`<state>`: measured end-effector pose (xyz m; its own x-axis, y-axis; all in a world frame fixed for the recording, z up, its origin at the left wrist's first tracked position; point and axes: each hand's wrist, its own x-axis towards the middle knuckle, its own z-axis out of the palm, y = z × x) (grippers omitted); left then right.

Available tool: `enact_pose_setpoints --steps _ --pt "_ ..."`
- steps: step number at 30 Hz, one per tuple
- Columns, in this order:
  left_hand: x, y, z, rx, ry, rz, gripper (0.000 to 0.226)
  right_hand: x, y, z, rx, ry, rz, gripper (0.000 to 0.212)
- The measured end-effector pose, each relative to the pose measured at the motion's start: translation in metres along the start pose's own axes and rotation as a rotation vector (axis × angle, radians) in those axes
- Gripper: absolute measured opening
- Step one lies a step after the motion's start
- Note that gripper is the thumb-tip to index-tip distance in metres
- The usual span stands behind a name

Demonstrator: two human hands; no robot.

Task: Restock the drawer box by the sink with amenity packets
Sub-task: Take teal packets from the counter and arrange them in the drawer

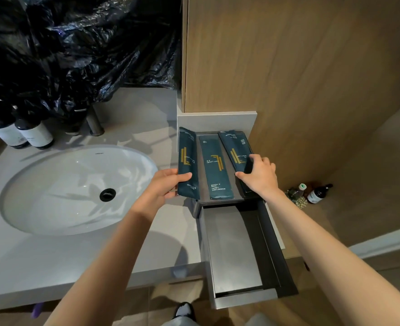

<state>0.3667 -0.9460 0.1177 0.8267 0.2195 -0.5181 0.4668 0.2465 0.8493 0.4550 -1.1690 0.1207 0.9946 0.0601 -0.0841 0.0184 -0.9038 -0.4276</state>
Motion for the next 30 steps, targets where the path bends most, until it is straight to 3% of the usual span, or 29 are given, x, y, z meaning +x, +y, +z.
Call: enact_pose_setpoints --steps 7,14,18,21,30 --pt "-0.011 0.009 0.005 -0.03 -0.014 0.136 0.018 0.012 0.002 -0.001 0.188 -0.027 0.155 0.096" --pt "-0.023 0.018 0.012 -0.007 -0.016 0.205 0.018 0.006 0.005 -0.001 0.24 -0.039 0.111 0.046" --pt "-0.035 0.015 0.012 -0.025 -0.009 0.223 0.02 -0.01 0.002 -0.013 0.477 -0.044 0.053 0.034" --pt "-0.049 0.011 0.015 -0.024 0.005 0.238 0.021 -0.038 -0.002 -0.034 0.731 -0.14 -0.005 0.023" --pt "-0.109 -0.025 0.038 -0.055 0.016 0.24 0.035 -0.116 0.022 -0.071 0.937 -0.365 -0.154 0.013"
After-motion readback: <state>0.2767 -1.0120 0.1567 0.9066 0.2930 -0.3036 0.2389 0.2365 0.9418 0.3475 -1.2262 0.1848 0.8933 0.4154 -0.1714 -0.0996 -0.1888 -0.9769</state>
